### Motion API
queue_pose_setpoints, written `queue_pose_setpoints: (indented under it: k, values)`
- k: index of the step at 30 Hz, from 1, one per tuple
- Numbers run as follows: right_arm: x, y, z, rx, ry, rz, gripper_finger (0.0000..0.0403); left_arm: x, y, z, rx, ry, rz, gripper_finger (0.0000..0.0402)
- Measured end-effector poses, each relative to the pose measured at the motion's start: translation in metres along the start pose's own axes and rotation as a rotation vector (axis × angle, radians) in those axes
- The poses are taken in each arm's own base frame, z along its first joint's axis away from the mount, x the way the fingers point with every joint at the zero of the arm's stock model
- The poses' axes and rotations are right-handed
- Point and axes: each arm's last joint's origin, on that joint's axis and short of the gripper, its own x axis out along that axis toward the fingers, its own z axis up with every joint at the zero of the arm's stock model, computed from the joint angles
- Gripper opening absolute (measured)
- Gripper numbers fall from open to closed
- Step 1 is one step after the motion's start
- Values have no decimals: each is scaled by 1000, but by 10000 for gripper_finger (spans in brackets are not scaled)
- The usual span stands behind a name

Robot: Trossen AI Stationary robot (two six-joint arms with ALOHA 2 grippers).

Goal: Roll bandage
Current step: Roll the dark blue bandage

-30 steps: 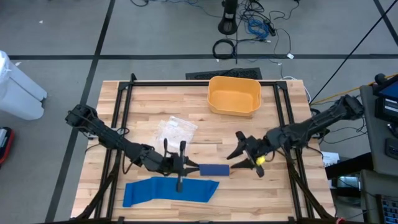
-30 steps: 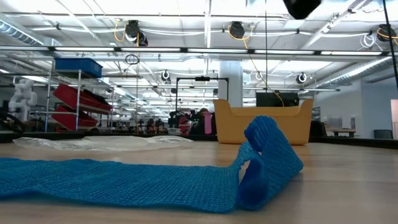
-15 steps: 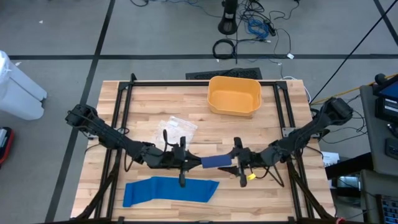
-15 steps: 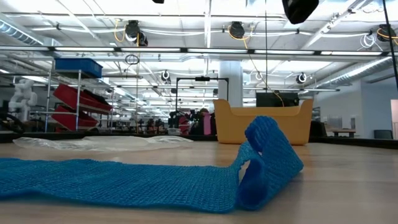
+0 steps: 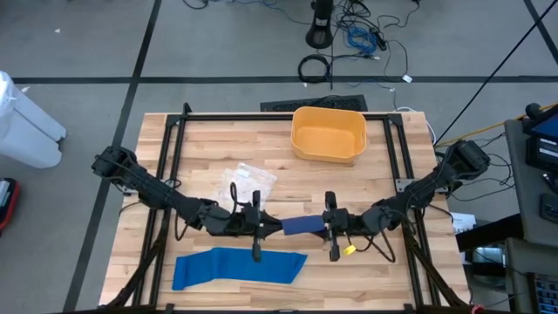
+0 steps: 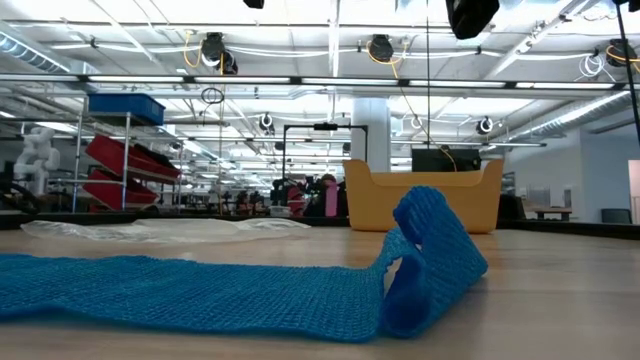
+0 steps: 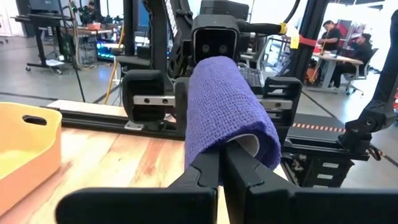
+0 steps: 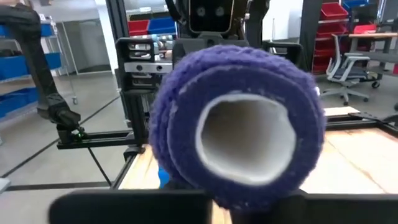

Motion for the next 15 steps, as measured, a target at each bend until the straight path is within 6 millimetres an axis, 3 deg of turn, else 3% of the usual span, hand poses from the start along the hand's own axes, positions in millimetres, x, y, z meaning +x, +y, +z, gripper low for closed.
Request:
queue_pose_setpoints:
  k: [15]
  values:
    - [0, 1, -10, 172, 113, 57, 0, 0, 1, 0, 303, 5, 42, 5]
